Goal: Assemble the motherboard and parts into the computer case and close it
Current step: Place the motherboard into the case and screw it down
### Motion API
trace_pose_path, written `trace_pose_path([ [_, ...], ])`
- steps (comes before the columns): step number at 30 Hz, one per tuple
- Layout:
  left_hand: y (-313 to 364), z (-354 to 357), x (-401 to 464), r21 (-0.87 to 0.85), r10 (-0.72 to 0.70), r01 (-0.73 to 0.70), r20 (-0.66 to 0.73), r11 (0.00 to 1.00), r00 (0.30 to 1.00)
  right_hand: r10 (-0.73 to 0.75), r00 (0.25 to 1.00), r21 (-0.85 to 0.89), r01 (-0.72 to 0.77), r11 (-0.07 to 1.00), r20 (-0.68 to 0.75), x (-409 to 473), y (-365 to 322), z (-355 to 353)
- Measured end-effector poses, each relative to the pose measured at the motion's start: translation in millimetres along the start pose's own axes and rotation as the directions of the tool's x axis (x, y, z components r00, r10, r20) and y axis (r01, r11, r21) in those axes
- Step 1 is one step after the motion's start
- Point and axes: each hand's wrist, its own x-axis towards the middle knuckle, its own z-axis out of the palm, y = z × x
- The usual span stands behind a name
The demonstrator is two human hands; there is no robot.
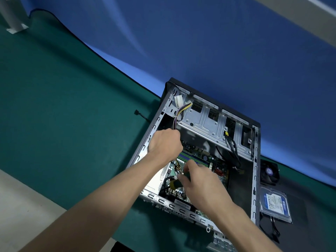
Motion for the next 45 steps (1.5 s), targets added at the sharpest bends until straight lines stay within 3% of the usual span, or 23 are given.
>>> trace_pose_path([
  [5, 0.7, -1.3, -0.8, 0.004, -0.001, 0.001, 0.010, 1.000, 1.000, 0.015, 0.995, 0.031, -0.018, 0.999, 0.094, -1.0, 3.2, -3.1],
  [8, -0.2, -0.9, -0.4, 0.009, 0.001, -0.001, 0.015, 1.000, 1.000, 0.030, 0.998, -0.009, -0.030, 1.000, 0.052, -1.5, 4.6, 0.1],
  [12, 0.7, -1.1, -0.7, 0.012, 0.001, -0.001, 0.006, 1.000, 1.000, 0.039, 0.993, 0.093, -0.049, 0.994, 0.115, 0.6, 3.1, -3.0],
  [15, 0.1, -0.4, -0.2, 0.005, 0.003, -0.003, -0.001, 1.000, 1.000, 0.020, 1.000, -0.018, -0.020, 1.000, 0.019, 2.9, 2.1, -0.5],
  [20, 0.2, -0.7, 0.0, 0.001, -0.004, 0.004, 0.006, 1.000, 1.000, 0.020, 0.999, 0.042, -0.021, 0.999, 0.044, 0.2, 0.1, 4.6],
  [24, -0.6, 1.6, 0.5, -0.005, -0.004, 0.004, -0.002, 1.000, 1.000, 0.014, 0.998, -0.147, -0.023, 0.989, -0.067, 0.7, 2.7, 7.6],
  [28, -0.1, 1.1, 0.2, -0.001, -0.002, 0.002, -0.005, 1.000, 1.000, -0.030, 0.999, -0.007, 0.031, 1.000, 0.037, -0.9, 2.0, 1.9],
  [31, -0.6, 1.5, 1.0, -0.004, 0.003, -0.003, -0.009, 1.000, 1.000, -0.028, 1.000, -0.067, 0.027, 0.997, -0.011, 1.0, 3.3, 2.3],
  [41, -0.2, 1.3, 0.9, -0.011, 0.011, -0.011, 0.000, 1.000, 1.000, 0.010, 0.997, 0.086, -0.016, 0.996, 0.073, -0.4, 6.5, 2.1],
  [45, 0.4, 0.4, 1.7, -0.007, 0.004, -0.004, 0.005, 1.000, 1.000, -0.085, 0.995, 0.041, 0.083, 0.996, 0.056, -0.6, 5.2, 1.3],
])
